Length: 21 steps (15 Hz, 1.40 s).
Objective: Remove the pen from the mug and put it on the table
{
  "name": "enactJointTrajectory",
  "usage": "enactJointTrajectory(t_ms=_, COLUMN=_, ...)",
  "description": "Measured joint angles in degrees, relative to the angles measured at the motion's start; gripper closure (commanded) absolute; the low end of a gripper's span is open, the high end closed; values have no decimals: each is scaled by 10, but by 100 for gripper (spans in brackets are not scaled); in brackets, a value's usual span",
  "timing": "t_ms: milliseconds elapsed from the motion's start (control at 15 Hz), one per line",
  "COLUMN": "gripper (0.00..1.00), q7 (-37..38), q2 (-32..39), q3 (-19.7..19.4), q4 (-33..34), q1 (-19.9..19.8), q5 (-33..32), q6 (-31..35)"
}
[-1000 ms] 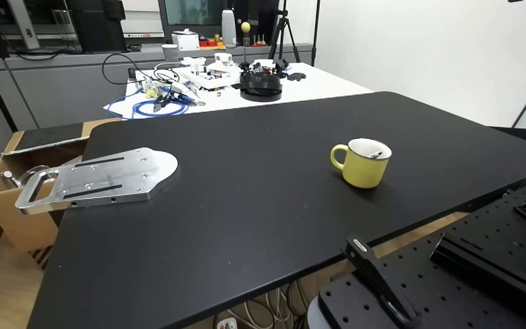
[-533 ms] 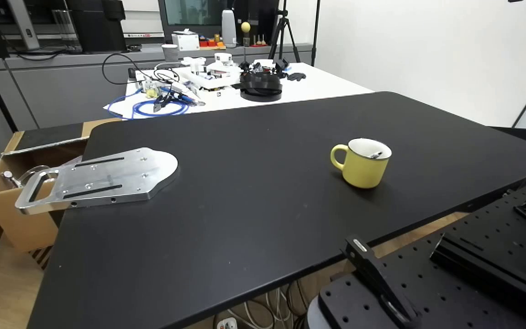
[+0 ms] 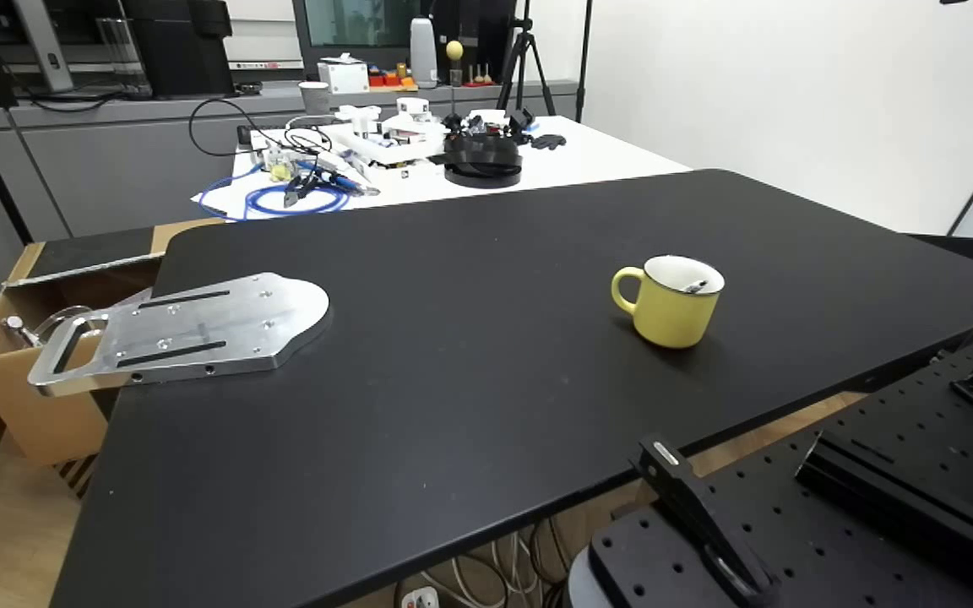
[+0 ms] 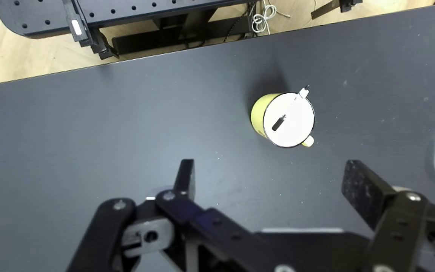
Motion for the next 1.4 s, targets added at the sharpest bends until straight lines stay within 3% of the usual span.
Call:
enactJointTrajectory(t_ms=467, gripper=0, q7=3, q2=47, q3=40, q4=2, q1=7, q5=42, q6=52)
enactJointTrajectory(t_ms=1400, gripper=0, q7=107, q2=263, q3=128, q4=6, q1=48, q5=175, q6=165)
